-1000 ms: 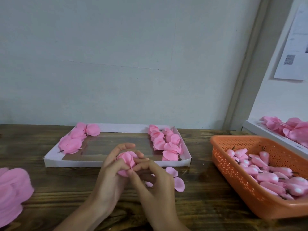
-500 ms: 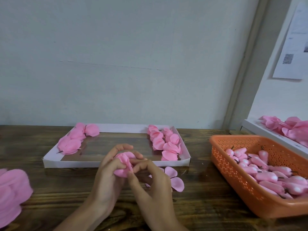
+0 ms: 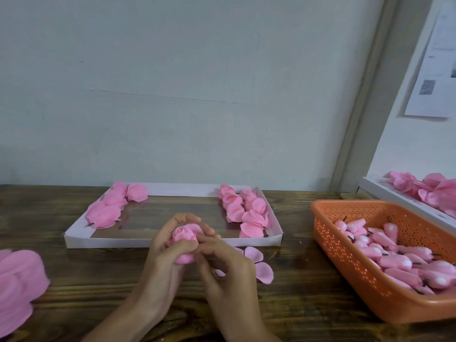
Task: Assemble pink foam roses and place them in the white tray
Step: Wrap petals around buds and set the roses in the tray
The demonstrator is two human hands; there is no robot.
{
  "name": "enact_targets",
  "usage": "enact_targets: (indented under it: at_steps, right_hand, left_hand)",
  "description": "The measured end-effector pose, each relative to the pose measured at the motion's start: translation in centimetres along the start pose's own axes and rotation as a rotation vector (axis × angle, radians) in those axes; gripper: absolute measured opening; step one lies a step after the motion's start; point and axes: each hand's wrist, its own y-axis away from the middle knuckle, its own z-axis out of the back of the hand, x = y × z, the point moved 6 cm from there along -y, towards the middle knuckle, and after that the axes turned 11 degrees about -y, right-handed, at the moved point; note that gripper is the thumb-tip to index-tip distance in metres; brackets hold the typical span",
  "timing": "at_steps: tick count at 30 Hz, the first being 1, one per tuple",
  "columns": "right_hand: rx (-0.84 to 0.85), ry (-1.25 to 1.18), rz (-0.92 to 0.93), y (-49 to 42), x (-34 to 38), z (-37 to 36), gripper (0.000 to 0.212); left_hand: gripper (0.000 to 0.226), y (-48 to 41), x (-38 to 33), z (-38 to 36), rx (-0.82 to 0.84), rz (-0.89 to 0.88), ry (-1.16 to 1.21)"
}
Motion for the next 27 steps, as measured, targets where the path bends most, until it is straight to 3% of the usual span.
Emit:
enact_targets:
  at_steps: [5,12,15,19,24,27]
  right_hand:
    - [-0.052,-0.024,0.05,-0.1,0.3,0.4,0.021]
    - [-0.077,-0.11,-0.09,0.1,0.1,0.3,0.037]
    - [-0.047,-0.108,-0.087,0.1,0.4,0.1,0.033]
    - [-0.015,-0.035,-0.054,0.2,0.7,0.0,0.031]
    - [-0.006,0.177,0.059,0.1,1.6,0.0,0.027]
    - [-0.008,0.147,0.058,0.2,1.5,0.1,0.03]
  left_hand:
    - [0.032,0.1,-0.1,-0.1,0.014,-0.006,-0.021]
    - [0.028,0.2,-0.1,-0.2,-0.017,0.032,-0.01]
    - [0.026,0.2,-0.1,0.3,-0.082,0.079,-0.021]
    - [0.017,0.0,0.3,1.0,-0.176,0.168,0.064]
    - [0.015,0.0,0.8,0.4,-0.176,0.233,0.248]
    - [0.01,0.2,1.2,-0.3,-0.167,0.287,0.322]
